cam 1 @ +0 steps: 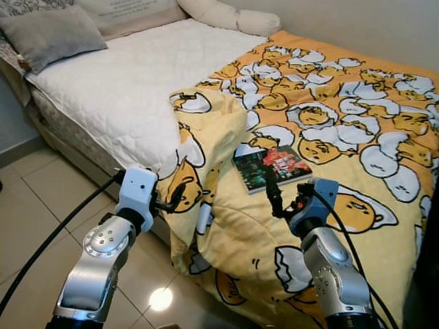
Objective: Clean up the room
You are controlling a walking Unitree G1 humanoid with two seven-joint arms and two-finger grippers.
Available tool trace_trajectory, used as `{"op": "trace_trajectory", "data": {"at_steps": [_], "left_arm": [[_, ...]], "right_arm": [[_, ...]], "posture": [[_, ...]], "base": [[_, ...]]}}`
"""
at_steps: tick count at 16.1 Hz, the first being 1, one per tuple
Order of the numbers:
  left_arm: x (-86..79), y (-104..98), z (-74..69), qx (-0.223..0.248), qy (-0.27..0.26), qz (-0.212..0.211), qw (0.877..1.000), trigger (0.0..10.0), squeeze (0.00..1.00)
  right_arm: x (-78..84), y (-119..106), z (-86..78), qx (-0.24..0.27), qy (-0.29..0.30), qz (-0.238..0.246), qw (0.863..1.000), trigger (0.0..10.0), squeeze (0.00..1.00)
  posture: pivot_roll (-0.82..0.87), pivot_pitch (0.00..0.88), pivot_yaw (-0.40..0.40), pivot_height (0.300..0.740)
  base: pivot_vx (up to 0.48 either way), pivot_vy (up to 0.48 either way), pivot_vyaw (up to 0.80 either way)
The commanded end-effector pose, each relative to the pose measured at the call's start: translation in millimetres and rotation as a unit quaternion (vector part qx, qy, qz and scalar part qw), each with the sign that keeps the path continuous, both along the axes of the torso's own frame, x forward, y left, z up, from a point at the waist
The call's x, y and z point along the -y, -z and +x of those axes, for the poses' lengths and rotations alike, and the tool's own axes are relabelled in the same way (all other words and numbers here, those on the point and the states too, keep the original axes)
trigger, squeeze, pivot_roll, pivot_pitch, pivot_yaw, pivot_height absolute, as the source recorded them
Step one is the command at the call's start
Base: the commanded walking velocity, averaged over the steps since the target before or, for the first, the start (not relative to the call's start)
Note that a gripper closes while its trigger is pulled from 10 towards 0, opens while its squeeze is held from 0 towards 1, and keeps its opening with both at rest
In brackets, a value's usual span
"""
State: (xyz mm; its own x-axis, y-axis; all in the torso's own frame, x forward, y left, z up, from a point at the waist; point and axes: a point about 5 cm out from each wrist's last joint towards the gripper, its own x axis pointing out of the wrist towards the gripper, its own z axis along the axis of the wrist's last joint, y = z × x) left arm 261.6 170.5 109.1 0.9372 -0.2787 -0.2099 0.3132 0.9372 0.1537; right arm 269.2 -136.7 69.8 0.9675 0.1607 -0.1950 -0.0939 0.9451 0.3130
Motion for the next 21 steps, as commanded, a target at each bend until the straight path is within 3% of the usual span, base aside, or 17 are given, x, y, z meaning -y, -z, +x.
{"op": "trace_trajectory", "data": {"at_steps": [1, 12, 15, 21], "left_arm": [[-1.8, 2.4, 0.0, -0.002, -0.009, 0.001, 1.000, 10.0, 0.00], [-0.6, 0.9, 3.3, 0.000, 0.007, 0.010, 1.000, 10.0, 0.00], [-0.9, 0.1, 3.7, 0.002, 0.004, 0.014, 1.000, 10.0, 0.00], [-0.4, 0.4, 3.3, 0.001, 0.006, 0.016, 1.000, 10.0, 0.00]], "right_arm": [[0.2, -1.3, 1.5, -0.003, -0.002, -0.008, 1.000, 10.0, 0.00], [1.0, -3.2, 9.5, -0.009, -0.002, -0.005, 1.000, 10.0, 0.00], [-3.6, -3.1, 10.2, -0.005, -0.034, -0.014, 0.999, 10.0, 0.00], [-1.2, 3.2, 9.4, -0.028, -0.046, 0.001, 0.999, 10.0, 0.00]], "posture": [[-0.03, 0.000, -0.019, 0.740], [-0.03, 0.000, -0.014, 0.740], [-0.02, 0.000, -0.017, 0.740], [-0.02, 0.000, -0.021, 0.740]], "base": [[0.000, 0.000, 0.00], [0.298, 0.000, -0.15], [0.314, 0.000, 0.00], [0.000, 0.000, 0.00]]}}
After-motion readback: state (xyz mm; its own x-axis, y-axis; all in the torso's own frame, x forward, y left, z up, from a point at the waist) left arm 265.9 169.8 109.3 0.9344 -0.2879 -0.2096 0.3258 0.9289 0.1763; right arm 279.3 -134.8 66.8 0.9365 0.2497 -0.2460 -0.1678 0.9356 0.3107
